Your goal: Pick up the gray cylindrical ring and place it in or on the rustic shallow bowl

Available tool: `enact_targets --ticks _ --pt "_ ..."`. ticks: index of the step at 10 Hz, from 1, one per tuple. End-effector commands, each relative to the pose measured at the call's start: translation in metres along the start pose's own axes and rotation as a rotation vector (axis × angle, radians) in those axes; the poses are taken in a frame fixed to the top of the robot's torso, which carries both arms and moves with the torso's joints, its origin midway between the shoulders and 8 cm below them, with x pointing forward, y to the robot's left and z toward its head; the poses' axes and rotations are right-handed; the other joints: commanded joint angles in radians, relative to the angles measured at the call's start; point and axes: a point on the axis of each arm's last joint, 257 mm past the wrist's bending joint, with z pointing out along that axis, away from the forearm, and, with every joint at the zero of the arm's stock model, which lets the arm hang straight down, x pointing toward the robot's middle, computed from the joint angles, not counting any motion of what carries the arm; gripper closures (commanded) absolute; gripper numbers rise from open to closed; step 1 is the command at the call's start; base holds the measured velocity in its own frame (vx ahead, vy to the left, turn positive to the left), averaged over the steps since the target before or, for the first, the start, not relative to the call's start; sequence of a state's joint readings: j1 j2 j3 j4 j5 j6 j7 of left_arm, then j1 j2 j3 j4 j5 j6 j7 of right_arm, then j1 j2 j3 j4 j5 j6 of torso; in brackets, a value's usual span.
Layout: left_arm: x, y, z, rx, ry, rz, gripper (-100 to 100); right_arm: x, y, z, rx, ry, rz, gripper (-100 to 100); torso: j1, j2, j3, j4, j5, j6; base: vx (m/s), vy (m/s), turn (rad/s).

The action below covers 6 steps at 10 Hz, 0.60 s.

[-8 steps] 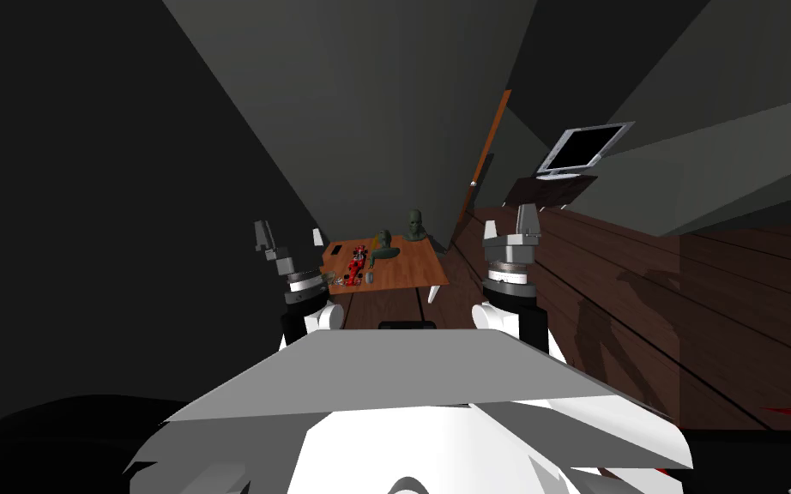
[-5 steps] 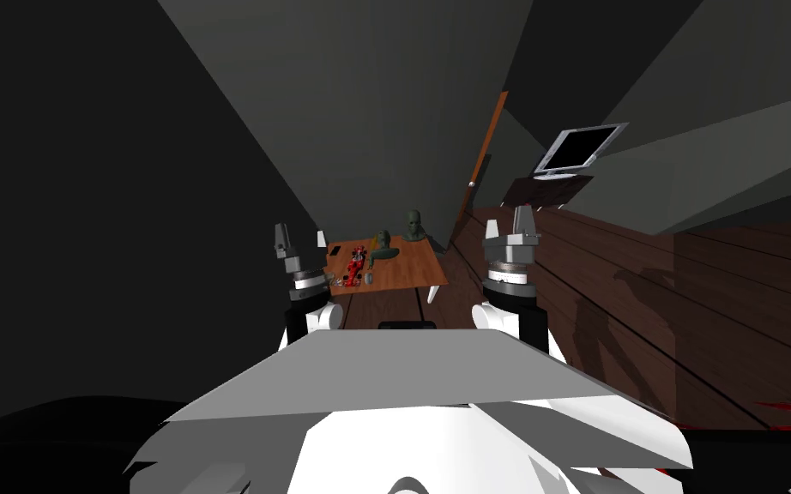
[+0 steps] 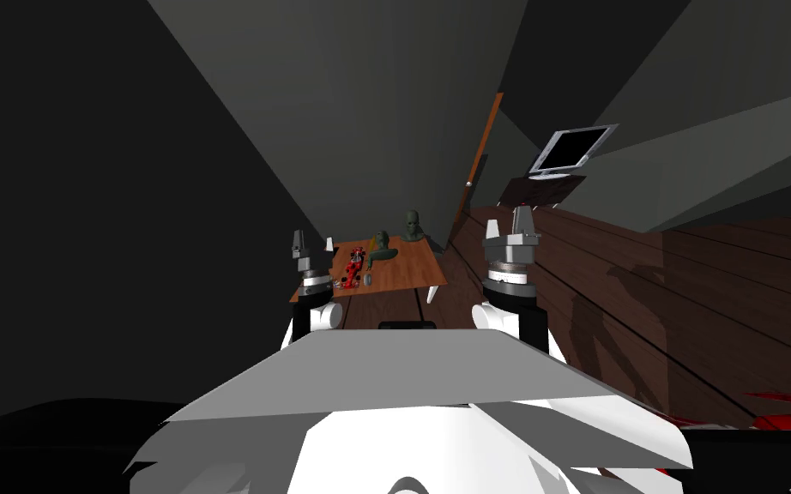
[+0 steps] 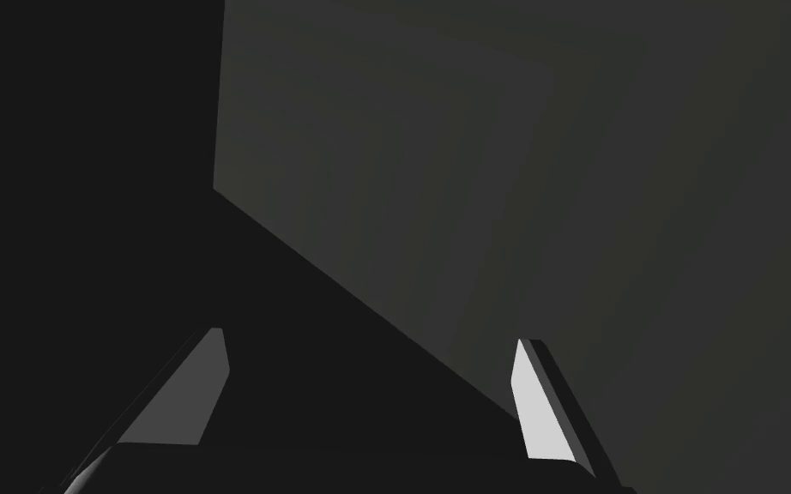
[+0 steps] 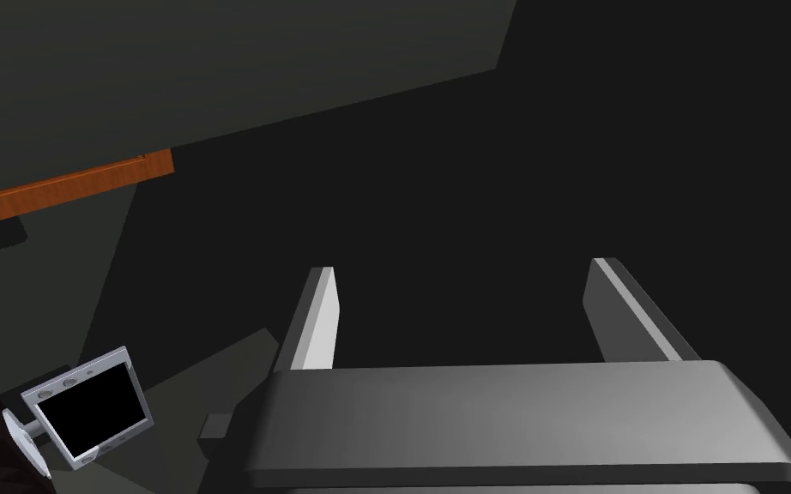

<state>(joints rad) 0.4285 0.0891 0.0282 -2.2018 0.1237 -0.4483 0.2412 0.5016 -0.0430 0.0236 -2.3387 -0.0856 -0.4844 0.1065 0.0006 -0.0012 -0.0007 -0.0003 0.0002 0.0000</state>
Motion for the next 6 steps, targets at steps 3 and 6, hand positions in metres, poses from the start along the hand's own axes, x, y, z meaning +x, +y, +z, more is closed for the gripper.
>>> enact_targets --ticks 3,6 --pt "-0.021 0.042 -0.005 -0.094 -0.035 -0.051 -100 0.0 0.0 0.0 0.0 0.0 0.0 0 0.0 0.0 0.0 0.0 0.0 0.0 0.015 0.005 -0.043" --pt "-0.042 0.075 -0.01 -0.168 -0.079 -0.1 -100 0.0 0.0 0.0 0.0 0.0 0.0 0 0.0 0.0 0.0 0.0 0.0 0.0 0.016 0.004 -0.047"
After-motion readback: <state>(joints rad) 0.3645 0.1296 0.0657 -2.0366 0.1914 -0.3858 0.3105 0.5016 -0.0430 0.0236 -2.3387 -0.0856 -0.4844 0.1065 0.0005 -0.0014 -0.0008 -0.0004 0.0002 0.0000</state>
